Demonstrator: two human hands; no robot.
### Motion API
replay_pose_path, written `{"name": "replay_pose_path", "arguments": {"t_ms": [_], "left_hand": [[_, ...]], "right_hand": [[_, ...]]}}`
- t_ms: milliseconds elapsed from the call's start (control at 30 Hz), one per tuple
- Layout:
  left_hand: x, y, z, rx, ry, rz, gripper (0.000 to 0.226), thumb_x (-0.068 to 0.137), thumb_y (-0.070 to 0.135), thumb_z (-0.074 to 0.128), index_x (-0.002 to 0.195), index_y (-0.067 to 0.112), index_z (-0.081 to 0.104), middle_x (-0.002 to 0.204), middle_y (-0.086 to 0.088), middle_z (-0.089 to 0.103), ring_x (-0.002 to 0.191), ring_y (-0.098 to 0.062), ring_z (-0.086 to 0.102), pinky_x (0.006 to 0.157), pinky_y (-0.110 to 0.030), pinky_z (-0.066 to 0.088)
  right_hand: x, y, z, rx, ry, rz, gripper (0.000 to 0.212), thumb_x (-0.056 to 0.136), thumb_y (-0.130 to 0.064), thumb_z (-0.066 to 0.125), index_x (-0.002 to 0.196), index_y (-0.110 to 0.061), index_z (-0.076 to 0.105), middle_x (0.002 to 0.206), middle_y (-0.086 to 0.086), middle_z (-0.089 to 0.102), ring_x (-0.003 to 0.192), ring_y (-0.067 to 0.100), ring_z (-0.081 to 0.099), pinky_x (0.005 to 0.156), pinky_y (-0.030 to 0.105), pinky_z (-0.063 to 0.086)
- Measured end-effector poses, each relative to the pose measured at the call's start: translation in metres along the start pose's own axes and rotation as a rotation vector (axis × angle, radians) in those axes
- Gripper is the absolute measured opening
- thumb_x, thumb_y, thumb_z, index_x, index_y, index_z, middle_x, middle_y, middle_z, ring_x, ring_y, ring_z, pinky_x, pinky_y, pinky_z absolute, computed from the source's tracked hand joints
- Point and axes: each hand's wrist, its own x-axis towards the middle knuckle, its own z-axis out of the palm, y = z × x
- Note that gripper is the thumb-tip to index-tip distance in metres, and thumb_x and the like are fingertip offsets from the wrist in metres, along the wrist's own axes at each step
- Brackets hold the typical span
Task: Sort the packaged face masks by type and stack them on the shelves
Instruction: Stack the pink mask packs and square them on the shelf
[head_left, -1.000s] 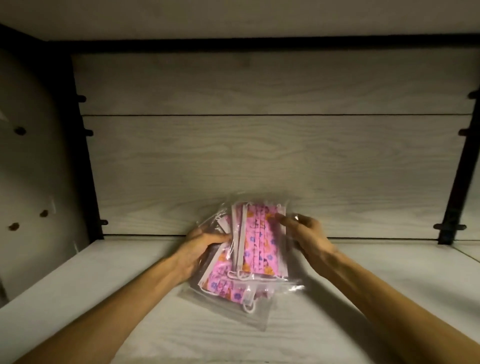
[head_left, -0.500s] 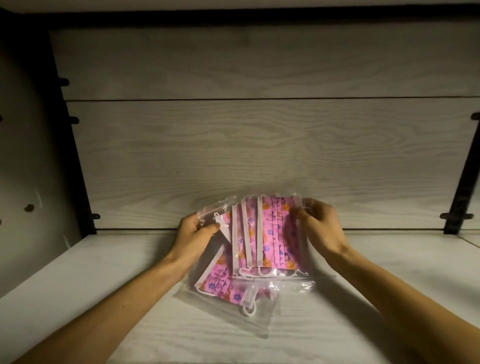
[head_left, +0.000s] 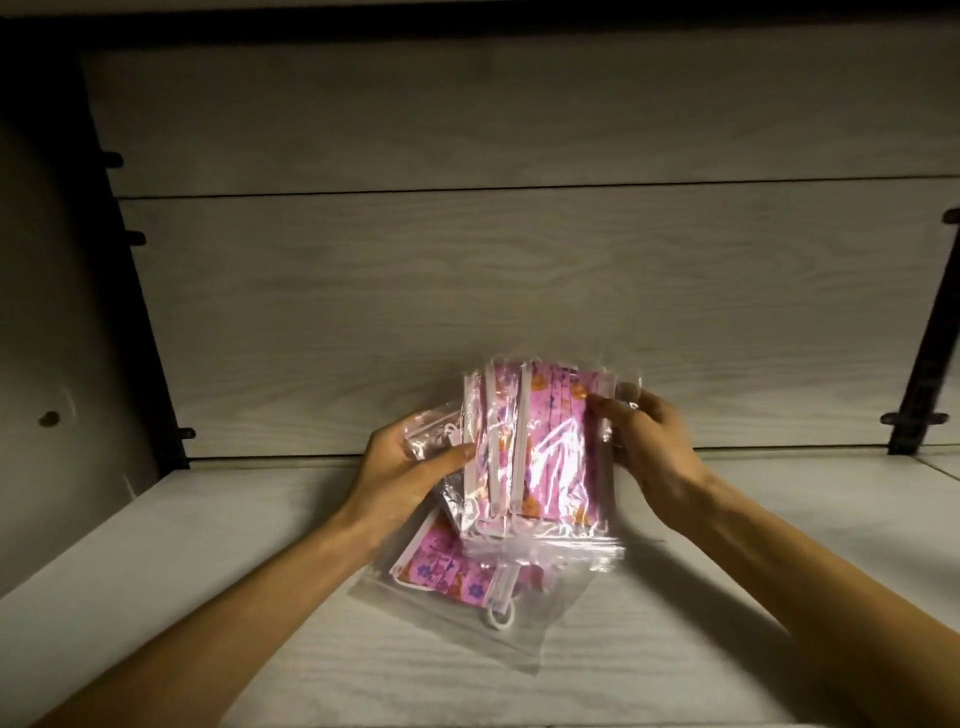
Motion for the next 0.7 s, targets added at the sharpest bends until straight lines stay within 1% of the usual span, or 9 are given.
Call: {"name": "replay_pose_path", "arguments": {"t_ms": [33,167,267,367,433,533,567,633,700], "left_hand": [[0.000,0.000,0.001,-0.024,0.000,-0.013,0.041,0.080,-0.004,0.078,0.119,0.008,0.071,0.108,-0.008,0.078,0.099,-0.019,0.075,0.077,-0.019,0.056],[0.000,0.004,0.001,-0.049,0.043,-0.097,0.026,0.081,0.005,0.079,0.095,0.028,0.081,0.102,-0.002,0.079,0.094,-0.014,0.075,0.075,-0.018,0.056],[0.001,0.006,-0.001,-0.080,0.076,-0.199,0.021,0.082,0.010,0.080,0.097,0.026,0.079,0.104,-0.009,0.079,0.096,-0.028,0.075,0.085,-0.038,0.058],[0.001,0.007,-0.002,-0.104,0.102,-0.235,0.023,0.083,0.009,0.078,0.104,0.019,0.076,0.103,-0.014,0.078,0.086,-0.030,0.076,0.070,-0.033,0.060],[0.000,0.008,-0.001,-0.108,0.100,-0.248,0.026,0.085,0.006,0.076,0.108,0.017,0.074,0.103,-0.012,0.078,0.088,-0.027,0.076,0.071,-0.031,0.060],[-0.001,0.010,0.003,-0.154,0.088,-0.276,0.029,0.084,-0.001,0.074,0.107,0.017,0.071,0.101,-0.007,0.079,0.091,-0.020,0.076,0.075,-0.025,0.059],[-0.001,0.010,0.004,-0.163,0.067,-0.281,0.031,0.085,-0.003,0.073,0.109,0.017,0.071,0.102,-0.005,0.079,0.091,-0.018,0.076,0.073,-0.023,0.060],[-0.004,0.012,0.006,-0.134,-0.001,-0.305,0.037,0.085,-0.002,0.073,0.117,0.015,0.069,0.106,-0.006,0.078,0.096,-0.023,0.075,0.079,-0.030,0.062],[-0.006,0.013,0.007,-0.090,-0.030,-0.328,0.043,0.084,0.001,0.076,0.124,0.013,0.065,0.108,-0.008,0.078,0.102,-0.029,0.074,0.091,-0.040,0.060]], "right_hand": [[0.001,0.001,0.001,0.029,0.006,0.046,0.013,0.099,-0.015,0.060,0.104,-0.006,0.069,0.091,0.014,0.073,0.077,0.023,0.069,0.074,0.043,0.058],[0.000,-0.003,0.003,0.082,-0.009,0.080,0.016,0.101,-0.011,0.055,0.100,-0.010,0.070,0.079,0.009,0.070,0.063,0.020,0.066,0.061,0.035,0.057],[-0.003,-0.008,-0.001,0.017,0.023,0.054,0.021,0.097,-0.005,0.050,0.101,-0.007,0.070,0.087,0.016,0.071,0.073,0.027,0.067,0.072,0.041,0.058],[-0.003,-0.014,-0.007,0.043,0.140,0.077,0.021,0.093,0.000,0.048,0.097,-0.005,0.069,0.083,0.017,0.068,0.072,0.028,0.065,0.071,0.040,0.057],[-0.001,-0.017,-0.011,0.086,0.167,0.128,0.017,0.093,-0.001,0.051,0.099,-0.002,0.067,0.082,0.017,0.067,0.069,0.028,0.064,0.068,0.040,0.056],[-0.001,-0.017,-0.011,0.055,0.066,0.186,0.018,0.095,-0.006,0.055,0.106,0.001,0.069,0.093,0.016,0.070,0.083,0.031,0.066,0.077,0.041,0.056],[-0.001,-0.016,-0.009,0.050,0.022,0.193,0.018,0.096,-0.007,0.057,0.105,0.001,0.069,0.088,0.012,0.071,0.080,0.027,0.067,0.072,0.036,0.055],[-0.003,-0.016,-0.006,0.070,-0.062,0.214,0.013,0.095,-0.007,0.059,0.099,-0.001,0.069,0.068,0.001,0.067,0.061,0.013,0.065,0.056,0.025,0.052],[-0.005,-0.017,-0.004,0.106,-0.127,0.243,0.010,0.095,-0.007,0.060,0.098,-0.003,0.069,0.070,0.003,0.065,0.058,0.012,0.062,0.051,0.023,0.050]]}}
